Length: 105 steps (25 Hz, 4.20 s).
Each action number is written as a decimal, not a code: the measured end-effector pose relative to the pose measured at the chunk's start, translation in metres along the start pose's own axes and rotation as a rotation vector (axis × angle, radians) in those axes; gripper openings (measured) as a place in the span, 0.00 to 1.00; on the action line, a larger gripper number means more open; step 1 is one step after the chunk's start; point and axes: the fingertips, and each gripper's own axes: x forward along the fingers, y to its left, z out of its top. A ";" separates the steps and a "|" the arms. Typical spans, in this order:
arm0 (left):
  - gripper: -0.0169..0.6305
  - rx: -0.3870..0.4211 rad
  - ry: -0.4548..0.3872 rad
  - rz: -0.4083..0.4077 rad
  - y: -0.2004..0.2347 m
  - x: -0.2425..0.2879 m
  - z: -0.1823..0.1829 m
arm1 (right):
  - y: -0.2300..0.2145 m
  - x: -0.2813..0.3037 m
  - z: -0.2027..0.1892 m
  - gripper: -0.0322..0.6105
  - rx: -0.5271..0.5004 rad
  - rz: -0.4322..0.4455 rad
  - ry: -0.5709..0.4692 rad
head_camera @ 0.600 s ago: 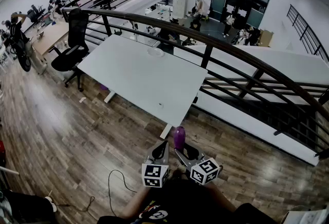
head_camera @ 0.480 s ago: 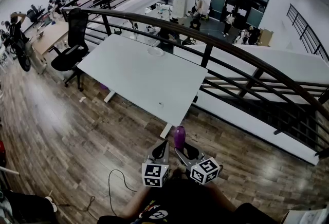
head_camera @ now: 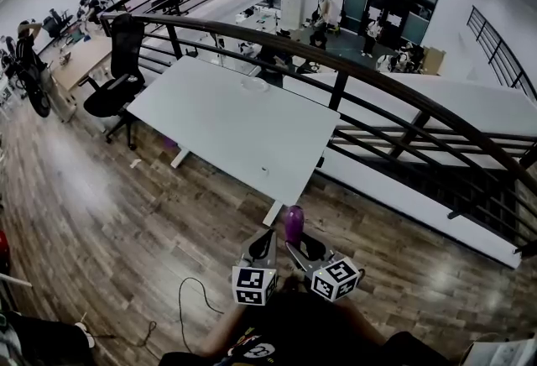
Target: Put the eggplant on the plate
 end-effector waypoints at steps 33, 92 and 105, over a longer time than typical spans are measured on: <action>0.03 -0.063 0.045 0.003 0.096 0.022 -0.010 | 0.006 0.099 -0.010 0.32 0.067 0.027 0.086; 0.03 -0.049 0.288 -0.051 0.454 0.477 0.072 | -0.535 0.713 0.085 0.32 -0.610 -0.226 0.860; 0.03 -0.144 0.340 0.043 0.471 0.401 0.042 | -0.539 0.717 0.087 0.43 -0.454 -0.254 0.754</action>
